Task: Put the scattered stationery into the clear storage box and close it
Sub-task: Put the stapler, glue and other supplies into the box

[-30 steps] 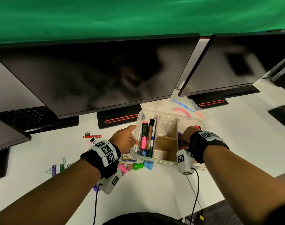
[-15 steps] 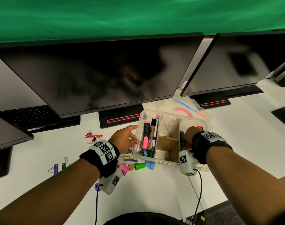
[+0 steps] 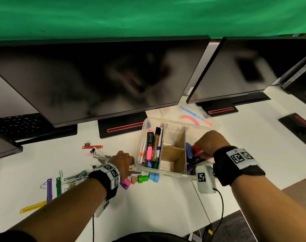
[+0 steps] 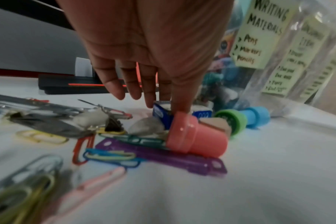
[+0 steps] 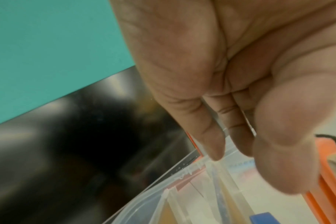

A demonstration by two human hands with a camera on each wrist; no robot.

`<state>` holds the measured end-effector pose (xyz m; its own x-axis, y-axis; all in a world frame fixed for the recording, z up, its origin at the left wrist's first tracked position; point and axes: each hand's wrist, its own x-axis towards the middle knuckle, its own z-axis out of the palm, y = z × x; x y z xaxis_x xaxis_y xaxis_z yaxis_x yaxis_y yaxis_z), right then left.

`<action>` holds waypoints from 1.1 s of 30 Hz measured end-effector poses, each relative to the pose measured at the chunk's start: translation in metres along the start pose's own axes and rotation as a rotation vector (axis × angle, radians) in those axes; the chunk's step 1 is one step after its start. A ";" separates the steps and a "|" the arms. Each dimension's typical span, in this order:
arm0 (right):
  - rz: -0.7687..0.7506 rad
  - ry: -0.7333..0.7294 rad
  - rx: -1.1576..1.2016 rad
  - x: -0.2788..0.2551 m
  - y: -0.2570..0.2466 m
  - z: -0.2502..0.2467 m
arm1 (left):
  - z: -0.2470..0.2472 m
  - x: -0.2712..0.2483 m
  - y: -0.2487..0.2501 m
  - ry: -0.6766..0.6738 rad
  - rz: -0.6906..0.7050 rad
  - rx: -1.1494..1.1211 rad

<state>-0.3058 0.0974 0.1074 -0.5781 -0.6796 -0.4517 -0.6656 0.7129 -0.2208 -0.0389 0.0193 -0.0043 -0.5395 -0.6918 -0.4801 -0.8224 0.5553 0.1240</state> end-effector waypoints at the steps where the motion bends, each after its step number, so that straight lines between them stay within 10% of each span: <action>1: 0.000 0.005 0.058 -0.001 0.004 -0.001 | 0.003 0.001 -0.001 0.001 -0.005 0.005; 13: -0.270 -0.132 0.483 -0.027 -0.019 -0.012 | -0.033 -0.019 -0.053 0.353 -0.213 -0.432; 24: -0.445 -0.331 0.447 -0.045 -0.081 0.016 | -0.069 -0.050 0.025 0.510 0.209 -0.553; 33: -0.409 0.260 -0.042 -0.011 -0.042 -0.047 | -0.062 -0.044 0.009 0.169 0.094 -0.355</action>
<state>-0.2936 0.0671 0.1622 -0.3603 -0.9272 -0.1026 -0.8783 0.3742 -0.2977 -0.0334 0.0265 0.0715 -0.6133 -0.7281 -0.3061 -0.7633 0.4468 0.4667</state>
